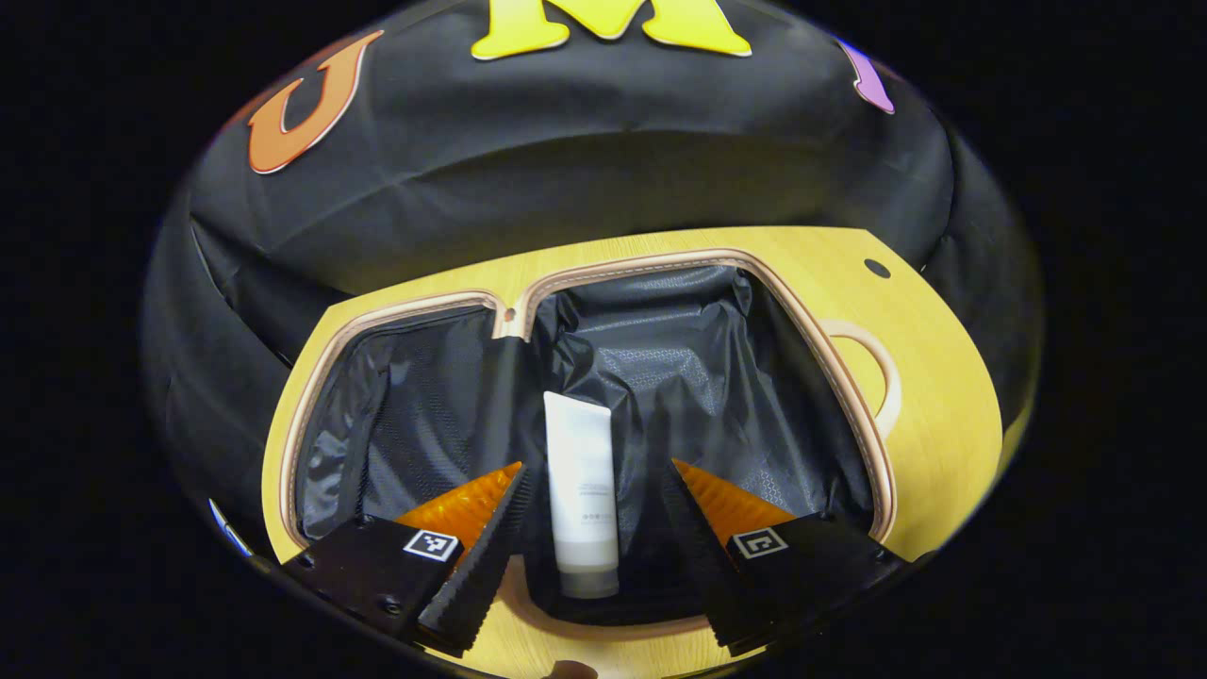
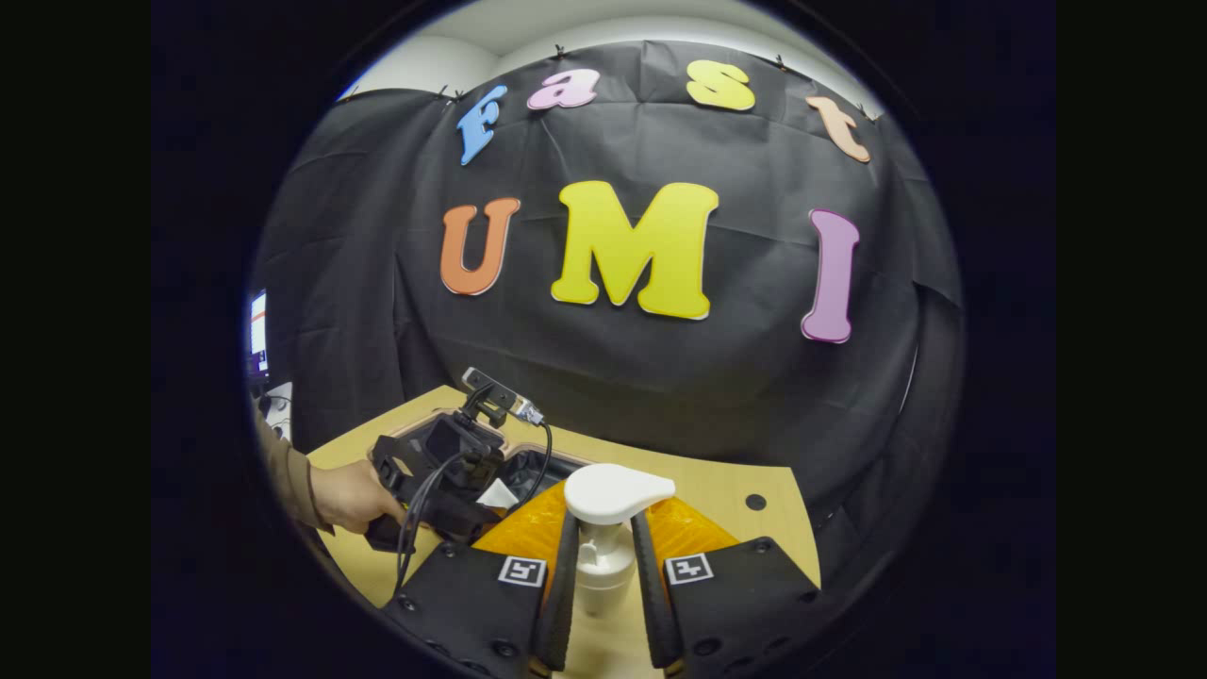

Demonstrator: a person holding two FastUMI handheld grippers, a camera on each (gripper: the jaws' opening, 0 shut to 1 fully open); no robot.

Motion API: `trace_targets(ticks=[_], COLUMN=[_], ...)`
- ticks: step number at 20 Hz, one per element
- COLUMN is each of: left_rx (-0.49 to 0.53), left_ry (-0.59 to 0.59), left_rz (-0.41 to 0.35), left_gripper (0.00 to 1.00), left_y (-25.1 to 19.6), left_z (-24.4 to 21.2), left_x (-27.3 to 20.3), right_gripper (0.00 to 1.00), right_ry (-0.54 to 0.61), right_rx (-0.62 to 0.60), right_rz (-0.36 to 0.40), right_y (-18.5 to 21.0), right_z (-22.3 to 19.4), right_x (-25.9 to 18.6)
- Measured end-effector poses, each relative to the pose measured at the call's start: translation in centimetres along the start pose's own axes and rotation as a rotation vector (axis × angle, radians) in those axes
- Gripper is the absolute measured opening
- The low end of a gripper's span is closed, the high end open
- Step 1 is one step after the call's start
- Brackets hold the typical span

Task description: First open the suitcase, pack the skin care products into it, and then close the suitcase.

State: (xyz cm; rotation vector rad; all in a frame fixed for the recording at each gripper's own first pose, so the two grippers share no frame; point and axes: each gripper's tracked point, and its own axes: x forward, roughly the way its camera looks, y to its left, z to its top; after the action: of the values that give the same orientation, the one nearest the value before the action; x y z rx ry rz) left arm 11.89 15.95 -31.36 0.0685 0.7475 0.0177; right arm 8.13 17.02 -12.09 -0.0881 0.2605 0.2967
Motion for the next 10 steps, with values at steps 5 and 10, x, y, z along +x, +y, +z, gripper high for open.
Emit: trace_targets(ticks=[5,10], left_rx=[-0.111,-0.181], left_ry=[-0.076,-0.190], left_rz=[0.033,0.052], left_gripper=[0.90,0.90], left_y=[5.2,10.5], left_z=[-3.8,-7.3], left_x=[-4.8,-10.2], right_gripper=[0.29,0.28], right_ry=[0.020,0.037], right_rx=[0.002,0.040], right_rz=[0.026,0.024], right_y=[3.2,5.6], right_z=[-1.1,-2.5], right_x=[3.2,5.6])
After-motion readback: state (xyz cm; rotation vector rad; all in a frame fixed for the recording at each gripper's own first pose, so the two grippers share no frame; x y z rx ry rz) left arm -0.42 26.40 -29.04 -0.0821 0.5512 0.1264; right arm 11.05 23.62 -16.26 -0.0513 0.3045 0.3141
